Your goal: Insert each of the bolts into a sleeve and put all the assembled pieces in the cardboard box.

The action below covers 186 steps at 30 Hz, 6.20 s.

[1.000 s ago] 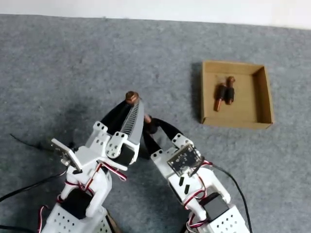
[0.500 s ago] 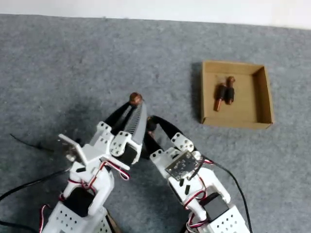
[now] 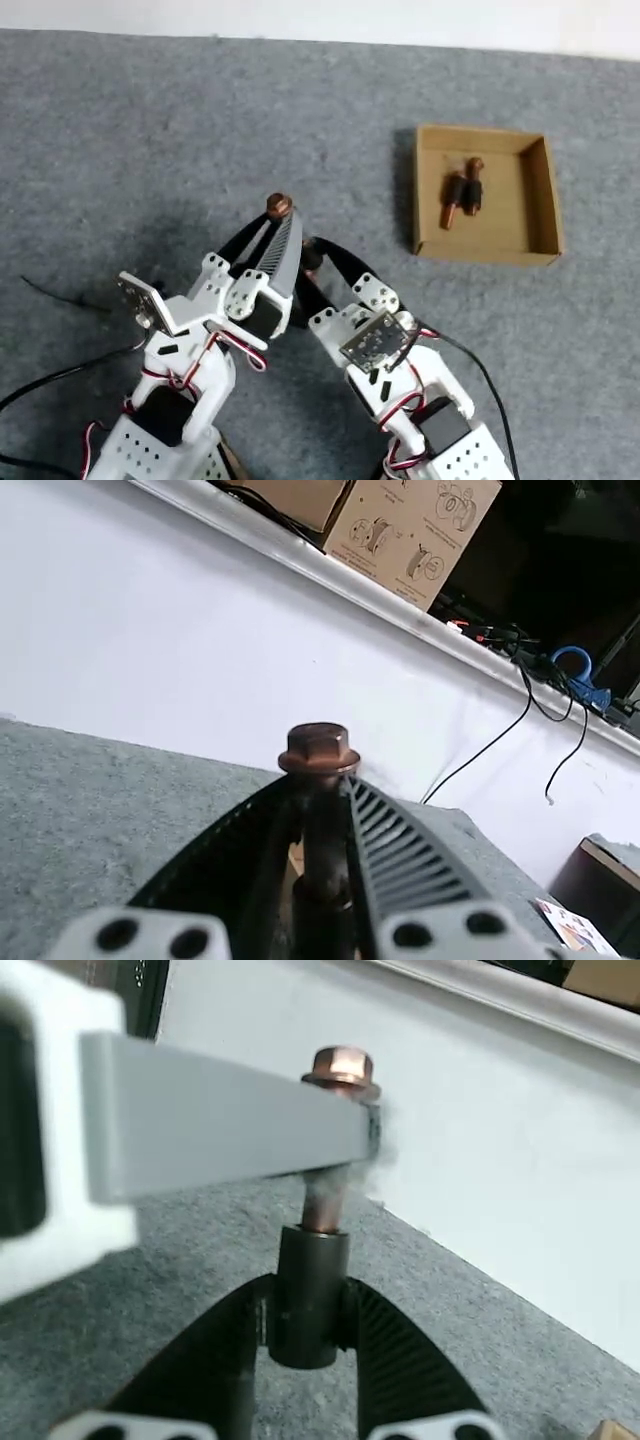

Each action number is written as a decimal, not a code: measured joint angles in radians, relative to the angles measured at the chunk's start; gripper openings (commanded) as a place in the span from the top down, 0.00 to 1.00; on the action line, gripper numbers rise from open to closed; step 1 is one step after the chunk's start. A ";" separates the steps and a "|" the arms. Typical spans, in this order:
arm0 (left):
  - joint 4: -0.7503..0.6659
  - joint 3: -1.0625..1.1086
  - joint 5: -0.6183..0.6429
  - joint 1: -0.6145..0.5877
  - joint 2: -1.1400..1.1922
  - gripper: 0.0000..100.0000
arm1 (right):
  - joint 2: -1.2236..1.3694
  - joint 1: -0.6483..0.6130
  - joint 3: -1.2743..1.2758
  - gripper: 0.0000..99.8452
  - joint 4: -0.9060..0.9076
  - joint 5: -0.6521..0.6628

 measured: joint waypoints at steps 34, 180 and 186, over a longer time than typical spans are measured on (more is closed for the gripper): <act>0.002 0.009 -0.164 -0.066 0.002 0.76 | 0.002 0.025 0.000 1.00 0.054 0.006; 0.187 0.009 -0.437 -0.565 0.002 0.99 | 1.244 -0.187 -0.371 0.85 0.006 -0.092; 0.187 0.009 -0.437 -0.565 0.002 0.99 | 1.484 -0.184 -0.514 0.85 0.003 -0.091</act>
